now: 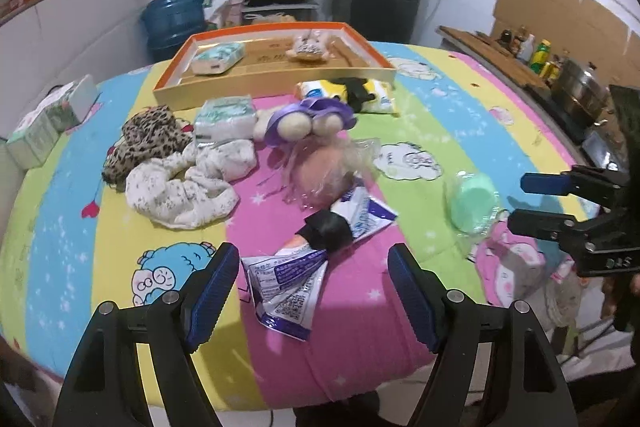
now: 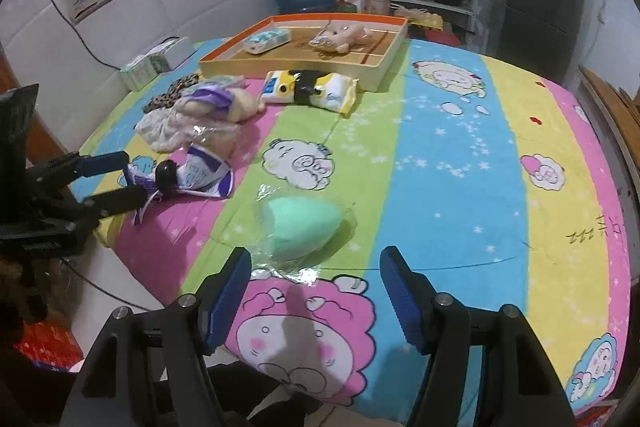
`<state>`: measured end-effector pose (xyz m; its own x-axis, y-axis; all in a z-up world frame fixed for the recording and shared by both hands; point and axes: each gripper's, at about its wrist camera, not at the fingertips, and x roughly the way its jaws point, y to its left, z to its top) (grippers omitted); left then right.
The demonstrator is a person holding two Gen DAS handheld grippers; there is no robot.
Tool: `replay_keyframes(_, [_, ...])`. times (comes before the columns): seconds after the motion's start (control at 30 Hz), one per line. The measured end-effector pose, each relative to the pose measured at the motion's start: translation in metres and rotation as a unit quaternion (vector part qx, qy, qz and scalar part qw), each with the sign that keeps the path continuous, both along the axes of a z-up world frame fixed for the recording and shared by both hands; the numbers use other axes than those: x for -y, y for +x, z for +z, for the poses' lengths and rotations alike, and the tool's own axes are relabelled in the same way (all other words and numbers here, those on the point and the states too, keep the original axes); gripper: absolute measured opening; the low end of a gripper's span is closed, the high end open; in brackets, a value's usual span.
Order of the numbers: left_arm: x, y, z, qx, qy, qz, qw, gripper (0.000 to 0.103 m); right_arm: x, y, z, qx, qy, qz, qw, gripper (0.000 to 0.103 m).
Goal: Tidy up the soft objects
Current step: 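Move both tools back over the remaining items on the tablecloth, then grasp the white-and-purple snack bag with the left gripper while the right gripper grasps the green sponge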
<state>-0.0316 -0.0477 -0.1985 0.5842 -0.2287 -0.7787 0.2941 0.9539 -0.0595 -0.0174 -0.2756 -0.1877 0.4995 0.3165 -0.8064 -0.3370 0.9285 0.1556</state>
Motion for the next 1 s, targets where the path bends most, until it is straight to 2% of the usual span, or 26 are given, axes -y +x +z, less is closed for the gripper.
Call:
replay_keyframes(0.1, [0.001,0.003,-0.003,0.010,0.001,0.009,0.9999,0.078,-0.007,0.003,-0.002,0.005,0.001,0.004,1.000,0.067])
replay_keyframes(0.63, [0.018,0.028,-0.022,-0.005,0.026,0.006,0.9996,0.078,-0.017,0.026,-0.018,-0.006,-0.002,0.013,1.000,0.066])
replay_keyframes(1.0, [0.026,0.038,-0.036,-0.019,0.030,0.004,0.9994,0.078,-0.023,0.036,-0.031,-0.018,-0.008,0.022,1.000,0.066])
